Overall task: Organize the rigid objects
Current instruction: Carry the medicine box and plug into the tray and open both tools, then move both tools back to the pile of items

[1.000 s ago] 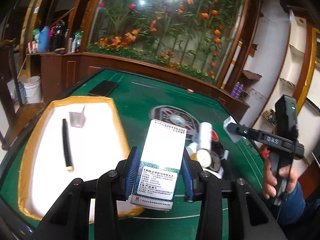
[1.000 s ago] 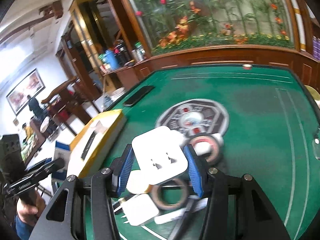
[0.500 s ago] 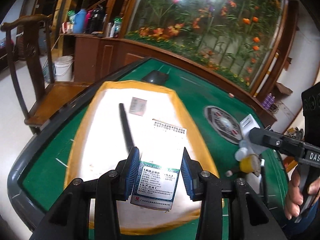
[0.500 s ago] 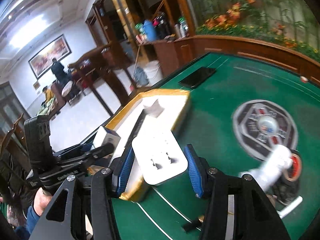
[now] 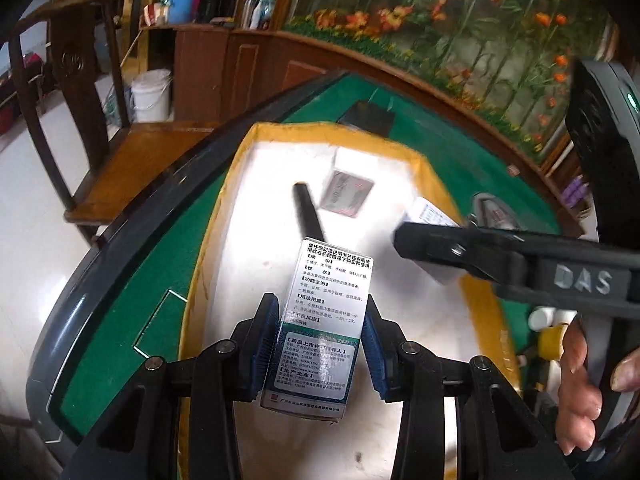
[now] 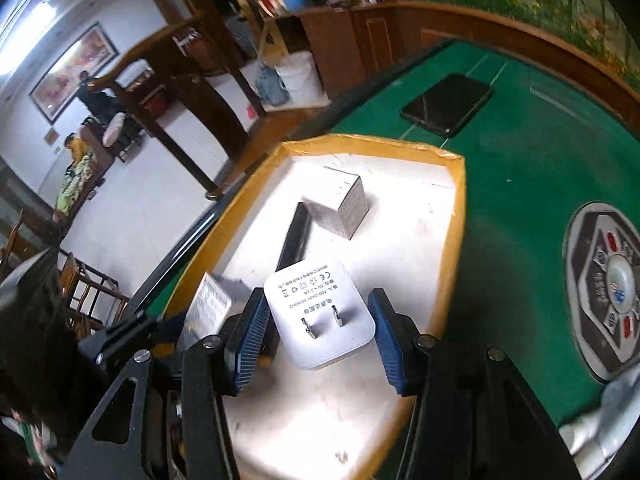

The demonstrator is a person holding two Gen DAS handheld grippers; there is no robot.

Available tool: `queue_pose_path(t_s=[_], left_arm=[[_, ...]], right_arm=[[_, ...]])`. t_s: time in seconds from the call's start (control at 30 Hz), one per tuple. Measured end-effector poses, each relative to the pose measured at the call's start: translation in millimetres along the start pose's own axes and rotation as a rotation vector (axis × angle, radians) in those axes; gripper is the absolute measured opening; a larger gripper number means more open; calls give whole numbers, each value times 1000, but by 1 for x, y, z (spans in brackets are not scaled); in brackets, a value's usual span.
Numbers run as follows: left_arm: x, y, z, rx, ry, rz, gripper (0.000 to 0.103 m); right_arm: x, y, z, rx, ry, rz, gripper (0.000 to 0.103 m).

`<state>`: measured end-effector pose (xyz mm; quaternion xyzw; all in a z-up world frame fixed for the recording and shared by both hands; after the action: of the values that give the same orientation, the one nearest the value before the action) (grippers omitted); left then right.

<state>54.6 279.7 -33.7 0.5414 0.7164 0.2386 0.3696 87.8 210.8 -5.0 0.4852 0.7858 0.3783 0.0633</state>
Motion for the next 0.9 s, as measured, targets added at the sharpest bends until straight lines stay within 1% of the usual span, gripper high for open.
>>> queue_pose_path(t_s=[0.07, 0.1, 0.2, 0.27, 0.37, 0.47, 0.57, 0.63, 0.67, 0.7, 0.73, 0.77, 0.9], left_arm=[[-2, 0, 4, 14, 11, 34, 43], [-1, 1, 6, 23, 23, 40, 43], [1, 5, 11, 41, 26, 32, 43], [5, 7, 15, 48, 33, 18, 43], [6, 11, 19, 48, 39, 16, 43], [4, 14, 22, 43, 42, 6, 43], [4, 16, 22, 40, 40, 4, 47], [2, 16, 22, 41, 43, 14, 54], [1, 16, 22, 41, 40, 18, 65], [-1, 16, 21, 39, 37, 22, 73], [-1, 15, 20, 38, 40, 21, 73], [0, 15, 19, 37, 38, 17, 73], [1, 11, 10, 15, 22, -19, 73]], right_arm=[[-2, 2, 17, 48, -13, 10, 50], [-2, 4, 22, 55, -18, 14, 50], [-6, 10, 39, 85, -49, 27, 50], [-9, 15, 45, 90, -56, 51, 50], [-13, 27, 52, 72, -76, 58, 51], [-14, 32, 64, 76, -86, 54, 51], [-15, 31, 66, 71, -104, 34, 51], [-15, 30, 64, 72, -95, 28, 51], [-14, 31, 63, 73, -91, 28, 52], [-13, 31, 60, 70, -89, 26, 53], [-12, 33, 56, 63, -85, 19, 59], [-12, 35, 53, 56, -81, 13, 62], [-9, 39, 27, 2, -38, 32, 62]])
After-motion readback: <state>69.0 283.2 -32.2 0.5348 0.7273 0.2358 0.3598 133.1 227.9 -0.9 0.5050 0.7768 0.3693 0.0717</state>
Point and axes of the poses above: each gripper's, at about its wrist camera, not at the fingertips, and z roughly the way its jaws point, x to its left, y to its top, the point moved 7 cm from there along z, roughly the way its jaws point, and after that the axes turned 13 degrees about -x, right-handed, at the moved point
